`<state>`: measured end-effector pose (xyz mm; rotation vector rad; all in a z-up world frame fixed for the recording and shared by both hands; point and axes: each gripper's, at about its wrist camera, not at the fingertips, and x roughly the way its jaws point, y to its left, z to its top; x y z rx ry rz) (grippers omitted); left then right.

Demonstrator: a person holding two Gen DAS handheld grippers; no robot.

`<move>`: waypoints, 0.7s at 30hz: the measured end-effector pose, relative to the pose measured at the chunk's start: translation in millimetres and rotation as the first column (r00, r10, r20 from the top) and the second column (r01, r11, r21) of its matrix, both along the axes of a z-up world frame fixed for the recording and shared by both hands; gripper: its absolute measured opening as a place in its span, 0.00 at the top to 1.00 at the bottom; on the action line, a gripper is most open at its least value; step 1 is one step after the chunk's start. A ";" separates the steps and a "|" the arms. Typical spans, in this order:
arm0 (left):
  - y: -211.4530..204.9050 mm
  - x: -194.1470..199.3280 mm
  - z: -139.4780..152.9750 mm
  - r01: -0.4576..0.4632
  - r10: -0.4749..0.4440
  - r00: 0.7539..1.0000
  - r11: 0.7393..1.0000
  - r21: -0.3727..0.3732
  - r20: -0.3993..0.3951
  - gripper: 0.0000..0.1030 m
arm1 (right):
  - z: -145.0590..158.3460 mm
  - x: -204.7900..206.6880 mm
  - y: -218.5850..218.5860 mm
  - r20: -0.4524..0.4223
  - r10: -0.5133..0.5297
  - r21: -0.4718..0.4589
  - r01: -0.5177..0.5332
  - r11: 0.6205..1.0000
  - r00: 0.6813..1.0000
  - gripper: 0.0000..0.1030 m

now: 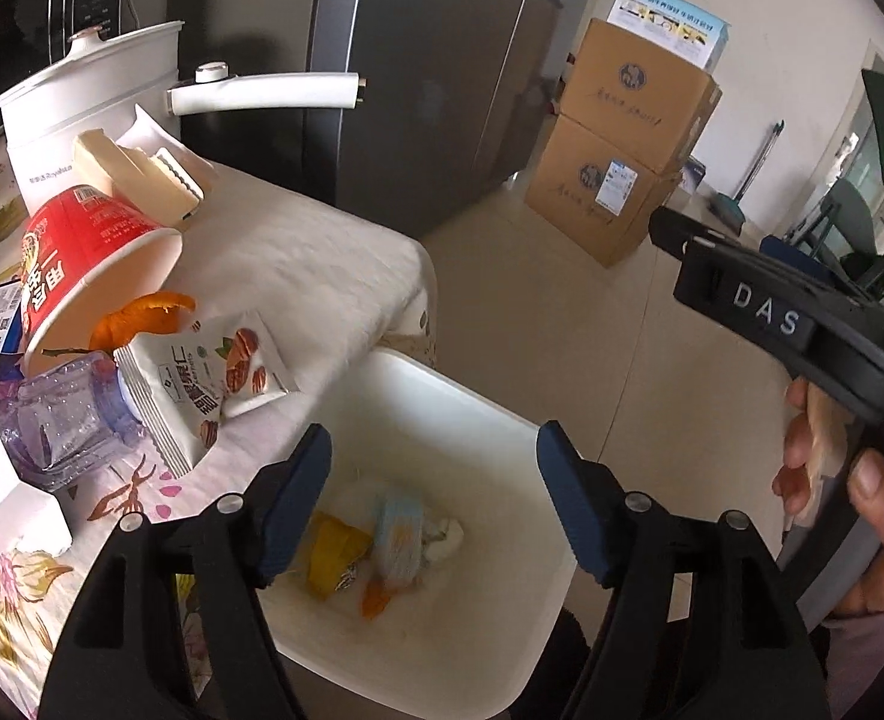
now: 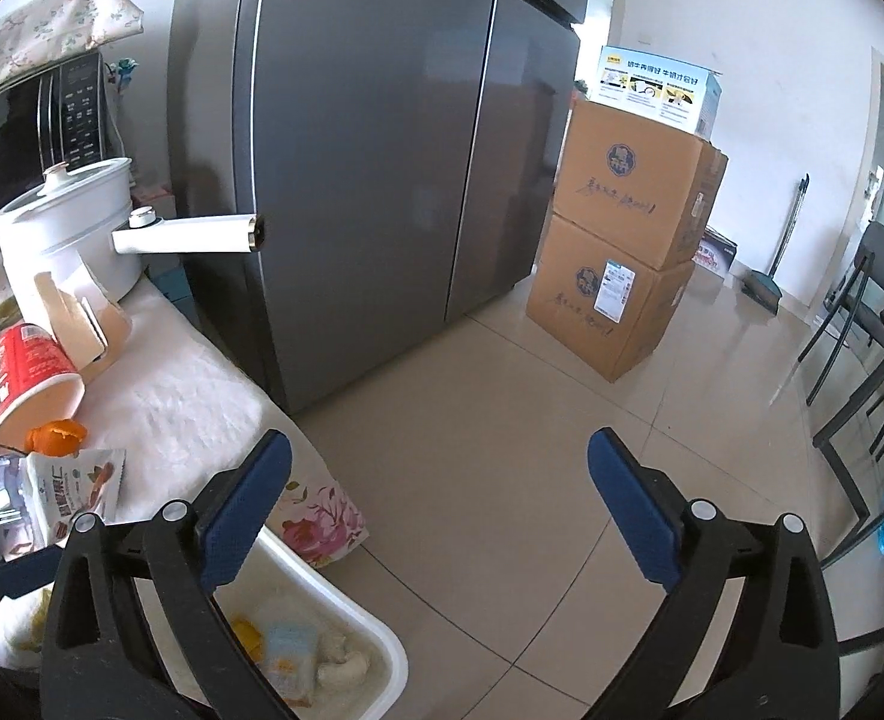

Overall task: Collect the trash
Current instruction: 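Carry the milk carton over the bin and open the left tool, then move the left tool back toward the table items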

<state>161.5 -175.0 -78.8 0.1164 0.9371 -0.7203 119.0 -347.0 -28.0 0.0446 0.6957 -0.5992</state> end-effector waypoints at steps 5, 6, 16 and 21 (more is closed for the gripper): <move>0.6 2.0 -1.3 -0.011 0.011 1.000 1.000 0.007 -0.004 0.28 | -2.0 1.8 0.0 -0.013 0.002 0.004 -0.002 1.000 1.000 0.07; 1.6 2.9 -0.6 -0.014 0.014 1.000 1.000 0.007 -0.004 0.26 | -3.1 3.2 0.5 -0.019 0.007 0.009 -0.007 1.000 1.000 0.07; 17.2 12.6 0.8 -0.070 0.070 0.998 0.997 0.021 -0.003 0.26 | -4.0 14.5 13.8 -0.024 0.046 0.027 -0.045 0.999 0.999 0.07; 32.4 21.5 7.3 -0.127 0.127 0.992 0.992 0.024 0.011 0.24 | -3.4 22.3 21.4 -0.022 0.061 0.050 -0.060 0.997 0.998 0.07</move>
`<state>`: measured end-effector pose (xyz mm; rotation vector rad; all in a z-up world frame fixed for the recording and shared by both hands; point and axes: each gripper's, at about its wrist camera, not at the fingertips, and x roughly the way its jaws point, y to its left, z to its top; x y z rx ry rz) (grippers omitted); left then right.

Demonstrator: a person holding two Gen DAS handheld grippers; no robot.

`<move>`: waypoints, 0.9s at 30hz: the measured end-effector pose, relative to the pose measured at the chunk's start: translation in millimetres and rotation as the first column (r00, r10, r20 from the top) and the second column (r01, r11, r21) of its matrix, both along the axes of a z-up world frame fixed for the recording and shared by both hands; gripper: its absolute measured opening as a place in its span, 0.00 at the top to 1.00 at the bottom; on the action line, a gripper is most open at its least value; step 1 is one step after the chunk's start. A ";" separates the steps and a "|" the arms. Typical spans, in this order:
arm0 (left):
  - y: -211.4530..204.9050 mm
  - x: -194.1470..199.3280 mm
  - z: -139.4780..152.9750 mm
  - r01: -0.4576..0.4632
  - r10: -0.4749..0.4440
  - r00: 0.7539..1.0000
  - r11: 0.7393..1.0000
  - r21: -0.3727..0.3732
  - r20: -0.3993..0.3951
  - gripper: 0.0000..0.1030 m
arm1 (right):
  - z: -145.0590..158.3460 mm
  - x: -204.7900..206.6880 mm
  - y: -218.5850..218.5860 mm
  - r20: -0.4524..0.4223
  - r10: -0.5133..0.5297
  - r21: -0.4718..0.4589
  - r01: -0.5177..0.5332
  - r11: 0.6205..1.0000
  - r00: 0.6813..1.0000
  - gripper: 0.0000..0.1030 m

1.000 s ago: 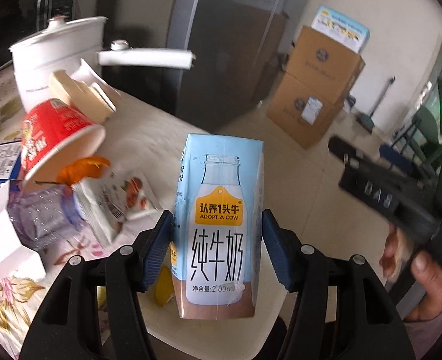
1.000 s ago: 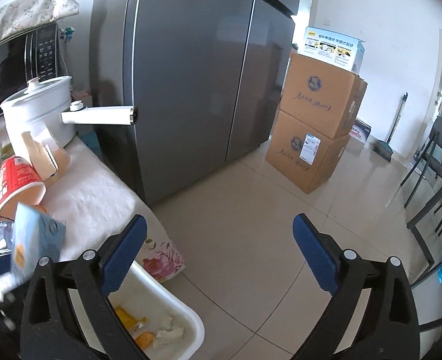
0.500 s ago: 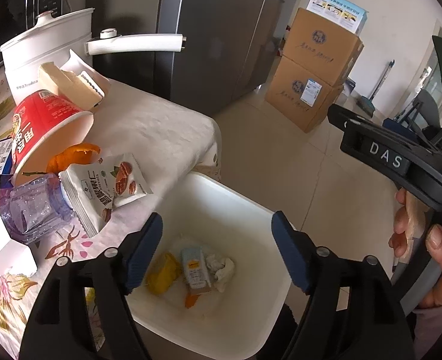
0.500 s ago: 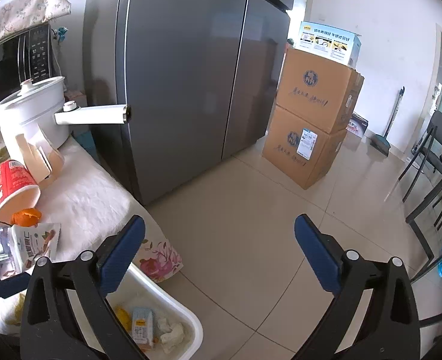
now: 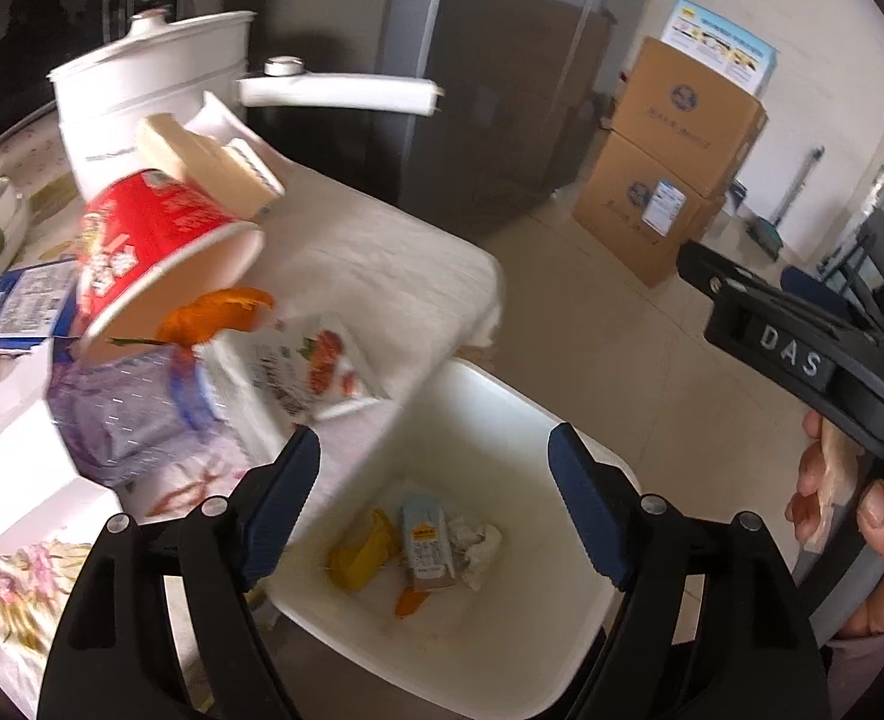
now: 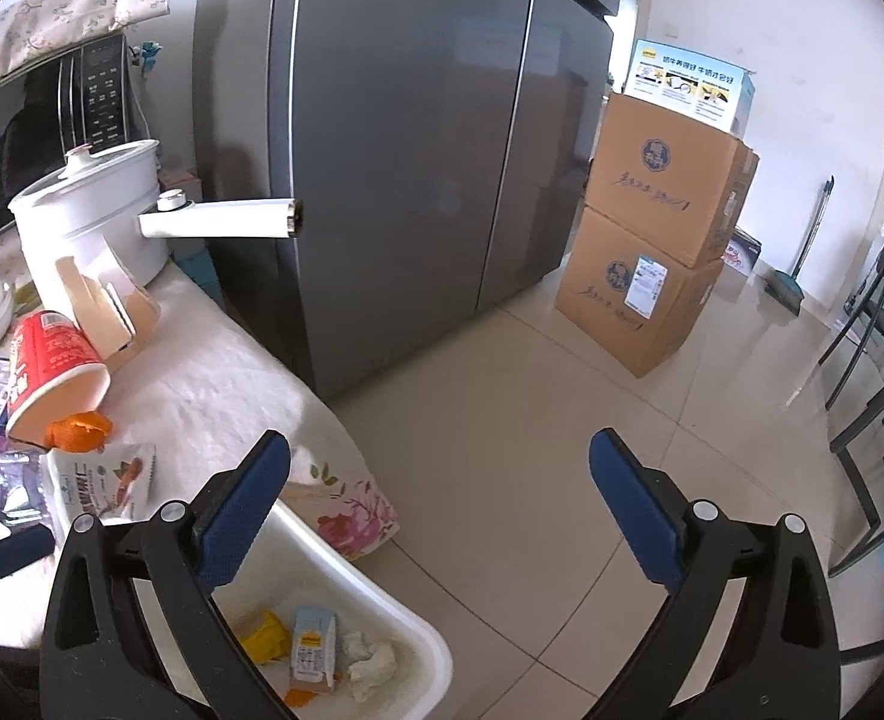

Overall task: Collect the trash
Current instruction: 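Move the left tool back toward the table items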

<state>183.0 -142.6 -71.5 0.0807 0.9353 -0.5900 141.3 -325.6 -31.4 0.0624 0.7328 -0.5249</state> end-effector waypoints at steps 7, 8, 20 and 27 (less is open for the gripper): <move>39.7 20.0 10.1 -0.128 0.128 0.992 0.992 0.002 0.015 0.18 | 1.5 14.7 24.1 0.001 0.062 0.020 -0.062 0.998 0.998 0.07; 46.6 23.0 12.2 -0.147 0.146 0.989 0.989 0.002 0.021 0.18 | 1.0 16.9 28.0 -0.002 0.072 0.020 -0.072 0.997 0.997 0.07; 162.5 62.9 43.5 -0.383 0.384 0.923 0.922 -0.064 0.004 0.16 | -3.7 35.8 67.0 -0.029 0.155 0.025 -0.154 0.988 0.988 0.07; 252.6 89.8 26.3 -0.559 0.537 0.828 0.815 -0.156 -0.163 0.16 | -7.6 45.5 85.9 -0.043 0.200 0.039 -0.198 0.979 0.979 0.07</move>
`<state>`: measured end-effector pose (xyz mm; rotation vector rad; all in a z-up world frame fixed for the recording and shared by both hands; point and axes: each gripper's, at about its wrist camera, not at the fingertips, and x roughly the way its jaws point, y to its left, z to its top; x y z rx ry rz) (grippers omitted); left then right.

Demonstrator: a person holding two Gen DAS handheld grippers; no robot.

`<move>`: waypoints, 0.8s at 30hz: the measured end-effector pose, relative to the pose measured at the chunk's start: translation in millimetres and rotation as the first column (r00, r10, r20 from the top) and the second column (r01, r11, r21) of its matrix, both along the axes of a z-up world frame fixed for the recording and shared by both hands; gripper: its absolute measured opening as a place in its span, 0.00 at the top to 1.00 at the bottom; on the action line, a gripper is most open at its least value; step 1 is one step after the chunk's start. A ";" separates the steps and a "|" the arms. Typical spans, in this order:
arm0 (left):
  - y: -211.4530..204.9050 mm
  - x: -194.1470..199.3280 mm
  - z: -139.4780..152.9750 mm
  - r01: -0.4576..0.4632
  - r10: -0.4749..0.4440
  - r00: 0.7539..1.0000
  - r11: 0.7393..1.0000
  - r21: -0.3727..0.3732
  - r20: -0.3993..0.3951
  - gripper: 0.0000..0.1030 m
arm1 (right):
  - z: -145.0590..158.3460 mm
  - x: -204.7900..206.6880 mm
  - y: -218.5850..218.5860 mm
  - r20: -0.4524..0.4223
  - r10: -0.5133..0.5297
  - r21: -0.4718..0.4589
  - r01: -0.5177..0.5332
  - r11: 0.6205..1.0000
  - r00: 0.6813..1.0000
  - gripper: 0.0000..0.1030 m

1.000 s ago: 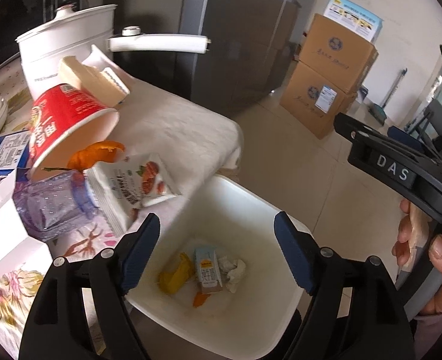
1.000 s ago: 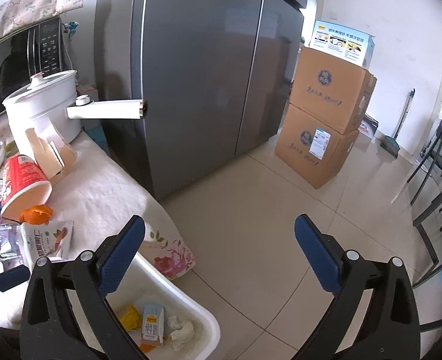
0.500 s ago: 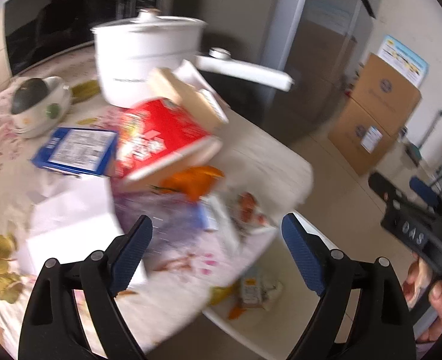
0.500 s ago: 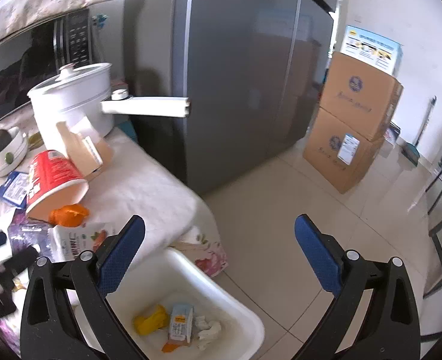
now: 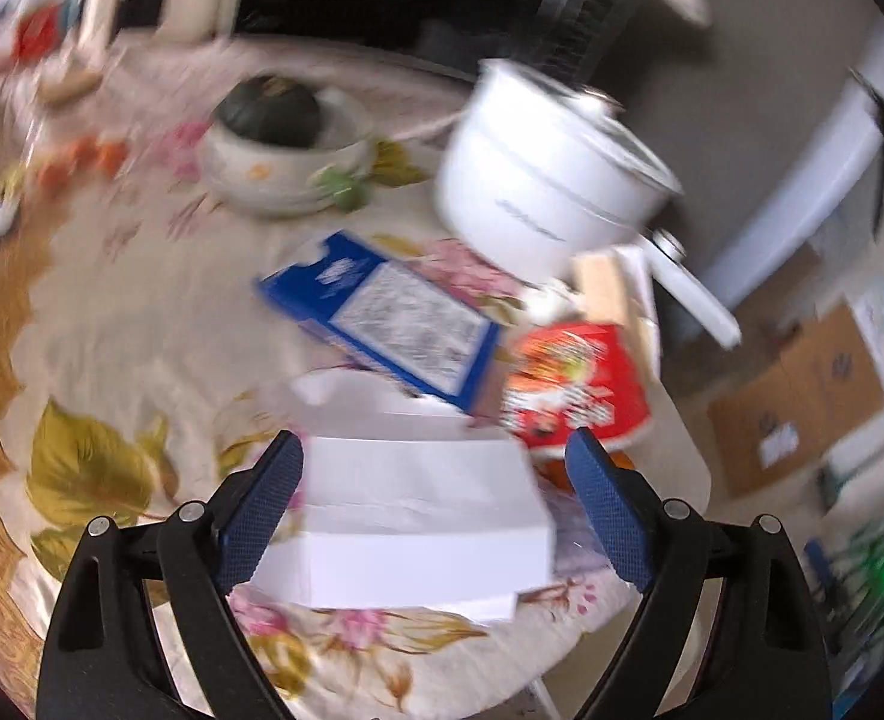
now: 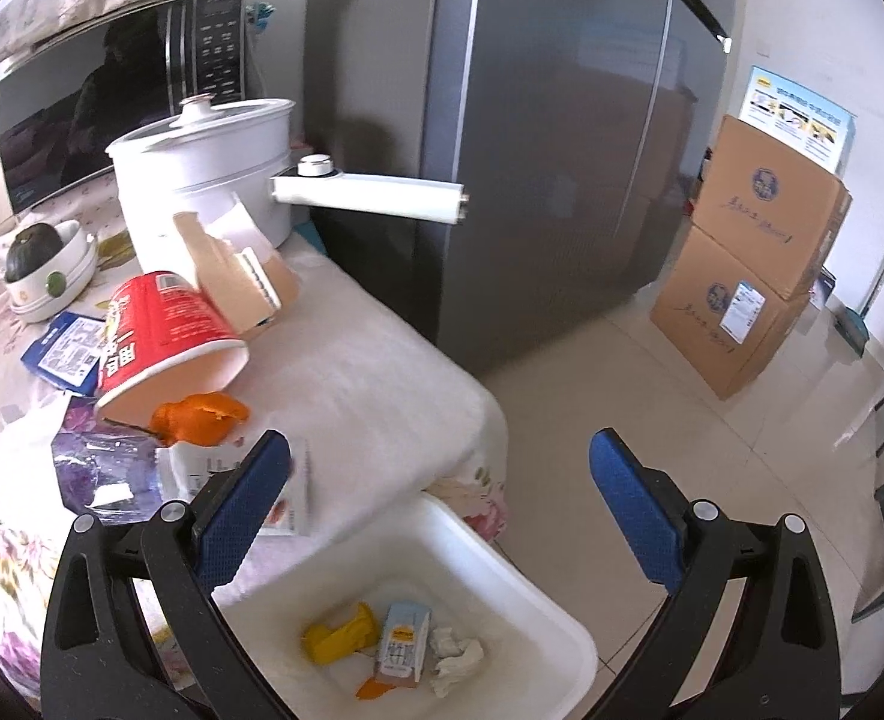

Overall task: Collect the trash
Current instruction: 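Move the left tool back toward the table items, then close the left tool on the blue cardboard flap on the table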

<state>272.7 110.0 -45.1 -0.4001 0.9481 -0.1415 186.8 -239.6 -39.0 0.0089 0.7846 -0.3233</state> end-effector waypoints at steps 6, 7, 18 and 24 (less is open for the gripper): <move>36.1 14.4 -38.2 -0.078 0.063 0.990 0.990 -0.118 -0.124 0.17 | -3.1 6.5 5.9 -0.014 0.014 0.012 -0.014 1.000 1.000 0.07; 36.7 17.1 -46.5 -0.081 0.062 0.987 0.988 -0.129 -0.149 0.18 | -3.7 7.7 6.2 -0.017 0.015 0.016 -0.015 1.000 1.000 0.07; 18.6 37.4 -75.6 -0.031 -0.002 0.987 0.980 -0.198 -0.161 0.40 | -9.8 10.0 7.7 -0.043 0.022 0.017 -0.021 1.000 0.999 0.07; 9.6 37.9 -74.0 -0.003 -0.025 0.989 0.981 -0.192 -0.147 0.69 | -10.7 11.7 6.3 -0.048 0.018 0.026 -0.017 1.000 0.999 0.07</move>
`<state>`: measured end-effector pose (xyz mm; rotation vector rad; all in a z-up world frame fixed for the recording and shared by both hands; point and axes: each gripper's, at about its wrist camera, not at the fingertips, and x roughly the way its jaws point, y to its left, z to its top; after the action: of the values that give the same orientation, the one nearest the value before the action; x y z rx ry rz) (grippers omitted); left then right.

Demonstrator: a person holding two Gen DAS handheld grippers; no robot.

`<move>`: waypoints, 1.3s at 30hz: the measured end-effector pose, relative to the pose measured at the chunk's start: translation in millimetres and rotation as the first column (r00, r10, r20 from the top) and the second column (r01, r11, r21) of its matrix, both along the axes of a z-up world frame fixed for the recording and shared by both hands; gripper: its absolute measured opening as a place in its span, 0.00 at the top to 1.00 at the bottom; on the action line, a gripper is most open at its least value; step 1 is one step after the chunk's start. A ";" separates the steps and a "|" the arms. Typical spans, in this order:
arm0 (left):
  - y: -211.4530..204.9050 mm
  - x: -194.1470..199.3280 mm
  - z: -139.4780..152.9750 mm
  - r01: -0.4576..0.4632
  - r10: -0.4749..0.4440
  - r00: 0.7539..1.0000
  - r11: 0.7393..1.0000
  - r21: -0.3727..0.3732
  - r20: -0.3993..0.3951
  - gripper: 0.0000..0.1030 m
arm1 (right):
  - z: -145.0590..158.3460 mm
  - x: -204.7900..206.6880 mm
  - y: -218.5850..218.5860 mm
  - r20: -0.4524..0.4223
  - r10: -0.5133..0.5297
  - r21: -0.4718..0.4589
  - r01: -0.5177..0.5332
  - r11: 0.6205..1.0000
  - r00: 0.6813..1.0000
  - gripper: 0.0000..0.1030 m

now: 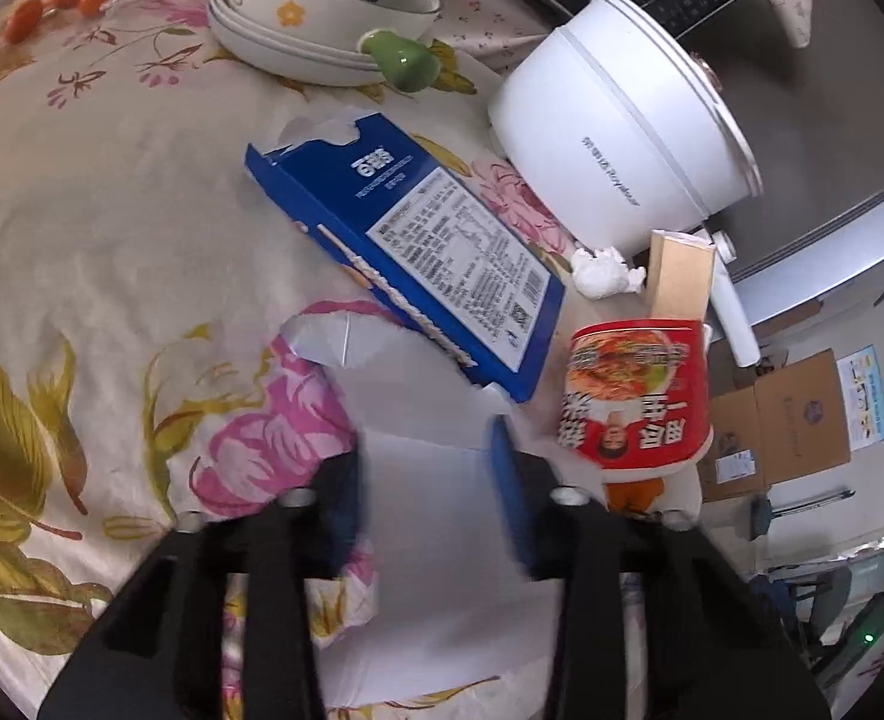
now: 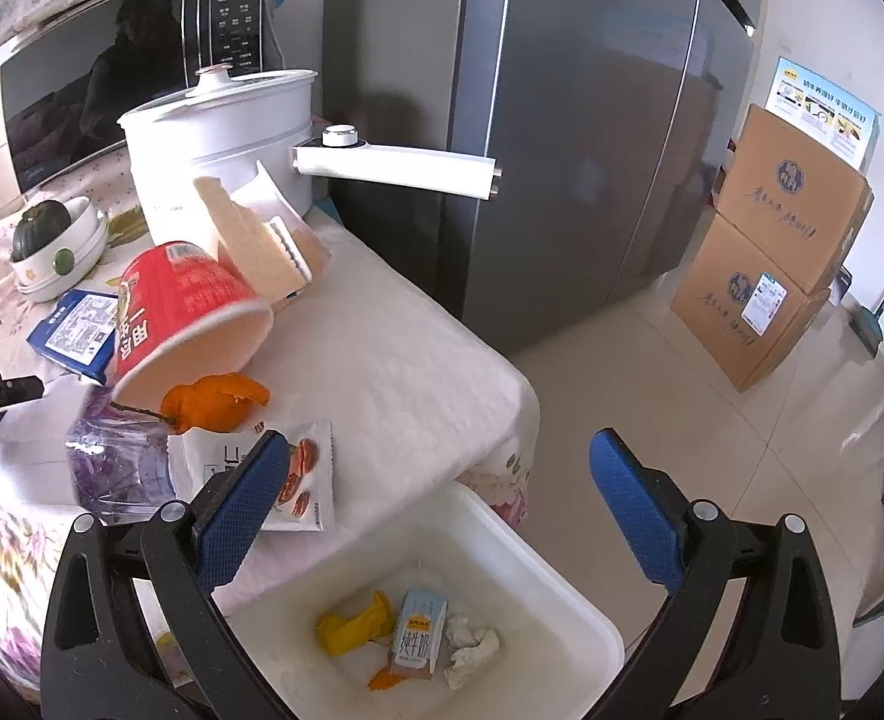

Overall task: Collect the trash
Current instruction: 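Close the left tool on the blue cardboard flap on the table, then hold the blue flap in the left tool while the right tool grasps the white snack bag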

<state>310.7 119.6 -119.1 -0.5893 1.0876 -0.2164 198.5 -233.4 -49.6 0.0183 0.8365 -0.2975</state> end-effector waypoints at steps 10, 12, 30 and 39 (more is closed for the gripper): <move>-5.1 -15.2 31.1 0.032 -0.026 0.996 0.997 -0.069 0.087 0.87 | -2.6 1.7 3.1 -0.009 0.013 0.002 -0.013 1.000 1.000 0.07; -7.0 -20.0 42.5 0.050 -0.041 0.992 0.996 -0.079 0.118 0.90 | -2.4 2.2 3.2 -0.010 0.013 0.003 -0.013 1.000 1.000 0.07; 14.1 -63.6 122.9 -0.021 0.012 0.929 1.000 0.021 0.371 0.98 | -15.7 21.2 6.3 -0.059 0.116 0.256 -0.097 0.962 0.992 0.07; 31.7 -69.1 125.3 -0.039 0.035 0.928 0.999 0.002 0.372 0.98 | -26.9 25.9 31.6 -0.087 0.205 0.280 -0.174 0.944 0.975 0.07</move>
<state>241.6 151.3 6.1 -0.5331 0.7086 -0.2775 224.4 -201.8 -76.5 0.1763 0.9817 0.0000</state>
